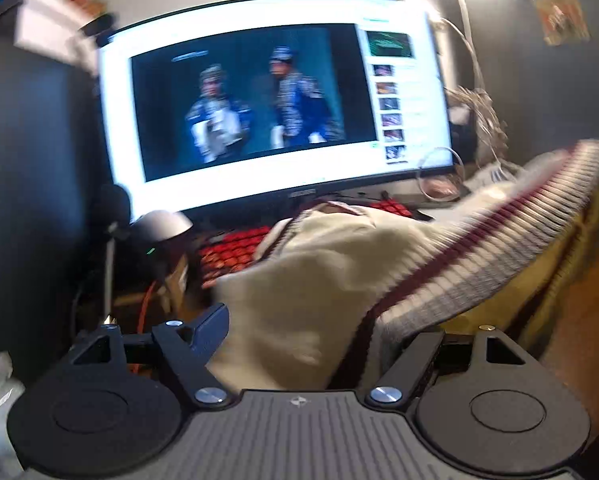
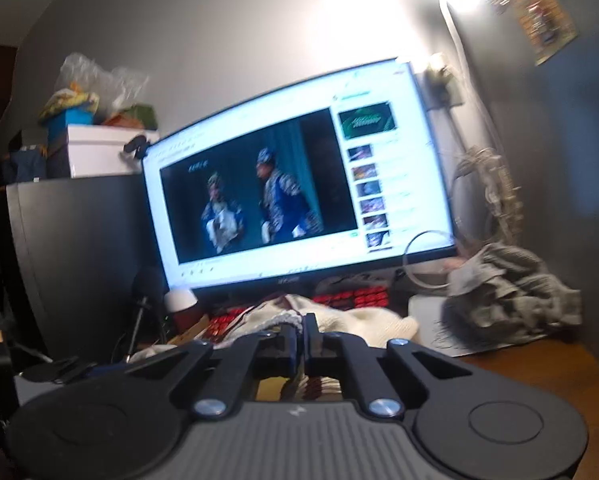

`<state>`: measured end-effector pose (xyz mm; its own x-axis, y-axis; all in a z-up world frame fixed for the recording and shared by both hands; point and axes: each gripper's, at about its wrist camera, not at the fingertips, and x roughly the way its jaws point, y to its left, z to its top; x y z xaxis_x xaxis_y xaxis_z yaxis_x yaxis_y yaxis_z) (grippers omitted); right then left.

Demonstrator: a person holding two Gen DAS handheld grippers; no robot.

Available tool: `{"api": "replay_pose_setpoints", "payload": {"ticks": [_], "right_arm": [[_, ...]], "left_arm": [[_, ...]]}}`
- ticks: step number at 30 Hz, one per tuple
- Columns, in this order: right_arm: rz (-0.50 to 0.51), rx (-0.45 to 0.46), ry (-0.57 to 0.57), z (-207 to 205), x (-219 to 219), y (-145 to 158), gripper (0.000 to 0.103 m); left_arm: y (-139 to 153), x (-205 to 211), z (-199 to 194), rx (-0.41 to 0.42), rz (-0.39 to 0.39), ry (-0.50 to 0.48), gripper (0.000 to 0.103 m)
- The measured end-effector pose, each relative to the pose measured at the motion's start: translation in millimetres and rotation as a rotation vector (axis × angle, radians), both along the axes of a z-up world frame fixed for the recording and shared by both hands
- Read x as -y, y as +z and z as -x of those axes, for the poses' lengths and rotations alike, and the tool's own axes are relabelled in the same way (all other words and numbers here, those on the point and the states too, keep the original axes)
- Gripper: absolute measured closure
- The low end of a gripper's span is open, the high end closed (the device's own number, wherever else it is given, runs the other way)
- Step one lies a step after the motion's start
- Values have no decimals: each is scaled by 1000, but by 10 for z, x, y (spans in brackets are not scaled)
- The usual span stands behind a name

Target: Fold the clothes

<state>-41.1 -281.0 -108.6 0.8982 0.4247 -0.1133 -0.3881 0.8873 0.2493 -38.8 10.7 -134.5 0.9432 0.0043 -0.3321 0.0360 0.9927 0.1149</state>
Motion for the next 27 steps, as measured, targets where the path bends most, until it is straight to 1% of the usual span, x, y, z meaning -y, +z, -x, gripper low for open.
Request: {"api": "replay_pose_setpoints", "payload": {"ticks": [1,2,3,4,5,8,11,12,14,15,17,18,21,23,24,25,26,27], "right_arm": [[-9,-8,12,42,45,-7,101],[-16,-22,31,82,78,-22,101],[-14,-40,59,111,90,-42,101],[-7,-61,87,141,97,-68,101],[11,-86,114,175,90,-108,101],[56,-158,145,263,63,-266,101],[60,-229,135,325,72,-445,100],[74,-249,124,344,60,-500,100],[101,-287,107,369,29,-606,99],[116,-308,93,377,14,-659,95],[132,-339,65,399,5,-753,72],[133,-351,57,407,7,-785,69],[117,-358,42,466,17,-832,64],[122,-354,22,502,-16,-841,55],[123,-352,13,511,-53,-845,55],[115,-357,7,505,-101,-845,53],[110,-360,7,491,-162,-839,53],[123,-352,5,476,-234,-833,52]], "left_arm": [[18,-54,55,-6,29,-8,33],[31,-87,98,-18,55,-28,50],[34,-120,144,-37,81,-55,69],[33,-157,194,-59,107,-85,79],[32,-194,245,-81,134,-114,96],[-2,-270,404,-134,188,-175,99],[-63,-289,519,-175,222,-227,99],[-92,-272,556,-186,218,-241,99],[-159,-210,619,-206,183,-249,99],[-187,-180,635,-215,162,-247,99],[-230,-178,665,-230,159,-238,99],[-245,-196,673,-238,172,-232,98],[-265,-294,648,-255,237,-210,97],[-274,-359,625,-261,287,-203,97],[-278,-392,613,-265,312,-199,97],[-263,-401,598,-257,320,-198,97],[-238,-399,582,-244,320,-198,92],[-215,-385,570,-229,309,-195,89]]}}
